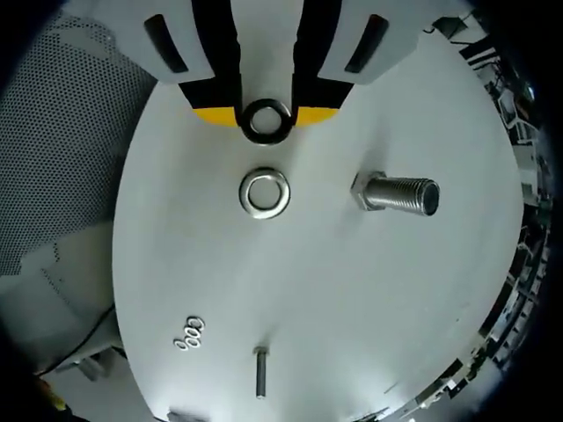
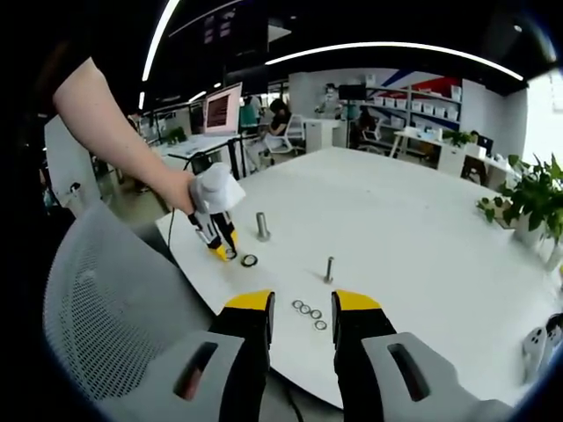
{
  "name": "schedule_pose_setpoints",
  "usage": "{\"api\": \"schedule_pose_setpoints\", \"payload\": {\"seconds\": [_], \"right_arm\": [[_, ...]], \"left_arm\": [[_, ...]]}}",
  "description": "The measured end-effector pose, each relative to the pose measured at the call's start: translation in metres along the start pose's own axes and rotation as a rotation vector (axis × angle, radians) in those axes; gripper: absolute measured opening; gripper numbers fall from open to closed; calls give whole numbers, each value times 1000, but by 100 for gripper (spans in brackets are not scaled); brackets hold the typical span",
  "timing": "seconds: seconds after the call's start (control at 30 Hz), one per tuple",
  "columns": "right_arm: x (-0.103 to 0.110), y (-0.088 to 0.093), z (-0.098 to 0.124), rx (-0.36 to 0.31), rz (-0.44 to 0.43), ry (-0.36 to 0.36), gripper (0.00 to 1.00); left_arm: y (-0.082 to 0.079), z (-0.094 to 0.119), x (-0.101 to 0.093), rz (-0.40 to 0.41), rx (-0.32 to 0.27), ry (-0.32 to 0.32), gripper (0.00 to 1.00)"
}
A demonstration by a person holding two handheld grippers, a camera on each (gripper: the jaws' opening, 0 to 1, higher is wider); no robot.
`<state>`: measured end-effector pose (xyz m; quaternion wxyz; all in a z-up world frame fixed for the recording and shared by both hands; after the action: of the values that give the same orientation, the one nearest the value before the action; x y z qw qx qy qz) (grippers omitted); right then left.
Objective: Place the washer onto the threaded stud by aligning its center hole with the stud, sliding it down to the base, and recovering from edge contact or off-axis alignment until the washer reaches the visible bottom stop.
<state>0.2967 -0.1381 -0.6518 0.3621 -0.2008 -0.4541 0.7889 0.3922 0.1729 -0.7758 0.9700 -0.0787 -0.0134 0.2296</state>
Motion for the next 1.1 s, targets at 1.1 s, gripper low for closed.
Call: {"api": "schedule_pose_setpoints", "payload": {"seconds": [1.1], "right_arm": [[-1, 0, 0, 6, -1, 5, 28]], "left_arm": [[-37, 63, 36, -67, -150, -128, 19]]}}
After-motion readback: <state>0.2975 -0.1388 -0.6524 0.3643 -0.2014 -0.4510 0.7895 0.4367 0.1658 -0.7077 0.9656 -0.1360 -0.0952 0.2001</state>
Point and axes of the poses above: the point that each gripper's makers call its tool centre point, and the gripper's own axes: z roughly backward along the fingers, x roughly to its left, y roughly out of its underside, the point moved 9 cm from there along z, roughly backward along the fingers, and after that the axes turned 1 degree about y, right-handed, at the moved point
